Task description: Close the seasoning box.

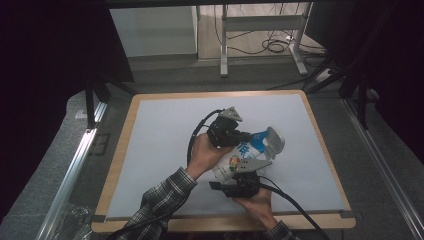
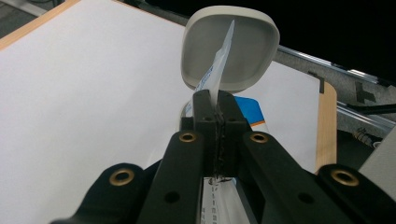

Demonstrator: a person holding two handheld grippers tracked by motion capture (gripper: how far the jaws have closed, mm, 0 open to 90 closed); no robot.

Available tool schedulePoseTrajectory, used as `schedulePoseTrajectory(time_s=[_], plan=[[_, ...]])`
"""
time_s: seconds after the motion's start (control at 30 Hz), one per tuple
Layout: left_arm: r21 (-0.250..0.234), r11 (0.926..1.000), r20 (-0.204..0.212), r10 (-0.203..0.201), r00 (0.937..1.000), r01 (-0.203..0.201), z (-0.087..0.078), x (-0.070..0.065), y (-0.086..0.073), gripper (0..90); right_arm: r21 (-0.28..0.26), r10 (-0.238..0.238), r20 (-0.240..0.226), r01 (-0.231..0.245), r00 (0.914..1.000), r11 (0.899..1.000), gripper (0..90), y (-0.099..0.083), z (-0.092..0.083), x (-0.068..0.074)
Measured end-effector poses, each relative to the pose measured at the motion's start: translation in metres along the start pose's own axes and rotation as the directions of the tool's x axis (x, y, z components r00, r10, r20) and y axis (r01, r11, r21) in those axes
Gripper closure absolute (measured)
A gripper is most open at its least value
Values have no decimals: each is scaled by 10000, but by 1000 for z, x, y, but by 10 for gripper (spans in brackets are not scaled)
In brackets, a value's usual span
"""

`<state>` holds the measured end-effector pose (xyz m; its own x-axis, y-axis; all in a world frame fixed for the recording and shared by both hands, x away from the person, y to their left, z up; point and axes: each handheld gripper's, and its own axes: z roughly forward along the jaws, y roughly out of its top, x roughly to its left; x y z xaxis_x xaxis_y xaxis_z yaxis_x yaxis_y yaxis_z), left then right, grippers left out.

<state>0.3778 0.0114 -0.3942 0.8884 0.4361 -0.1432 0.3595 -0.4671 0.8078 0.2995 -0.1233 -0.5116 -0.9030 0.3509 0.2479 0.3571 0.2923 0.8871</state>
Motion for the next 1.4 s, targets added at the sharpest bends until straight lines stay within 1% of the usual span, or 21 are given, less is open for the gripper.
schedulePoseTrajectory(time_s=[0.03, 0.17, 0.37, 0.5, 0.63, 0.97, 1.1, 1.4], plan=[[36, 10000, 1, 8, 10000, -8, 0, 0, 0, 892, 10, 93, -58, -93, 9999, 10000, 544, 0, 0, 1], [61, 10000, 26, 14, 10000, -14, 1, 1, 2, 892, -13, 200, -188, -201, 9996, 9998, 544, 1, -1, 0], [181, 9998, 10, 48, 10000, -48, 2, 1, 4, 892, -102, 234, -299, -237, 9993, 9997, 544, 2, -2, 0], [168, 9999, 27, 20, 10000, -20, 3, 2, 4, 891, -164, 296, -417, -303, 9987, 9994, 544, 3, -3, 1], [206, 9998, 18, 39, 10000, -40, 3, 2, 5, 892, -205, 259, -458, -269, 9986, 9994, 544, 3, -3, 1], [205, 9998, -40, 10, 10000, -9, 5, 3, 6, 891, -323, 344, -613, -364, 9975, 9988, 545, 5, -4, 0], [274, 9996, -64, 1, 10000, 1, 5, 4, 7, 892, -355, 434, -680, -459, 9967, 9983, 545, 5, -4, 0], [499, 9988, -167, 1, 9999, 7, 6, 4, 10, 892, -427, 434, -722, -466, 9964, 9980, 549, 6, -4, -1]])
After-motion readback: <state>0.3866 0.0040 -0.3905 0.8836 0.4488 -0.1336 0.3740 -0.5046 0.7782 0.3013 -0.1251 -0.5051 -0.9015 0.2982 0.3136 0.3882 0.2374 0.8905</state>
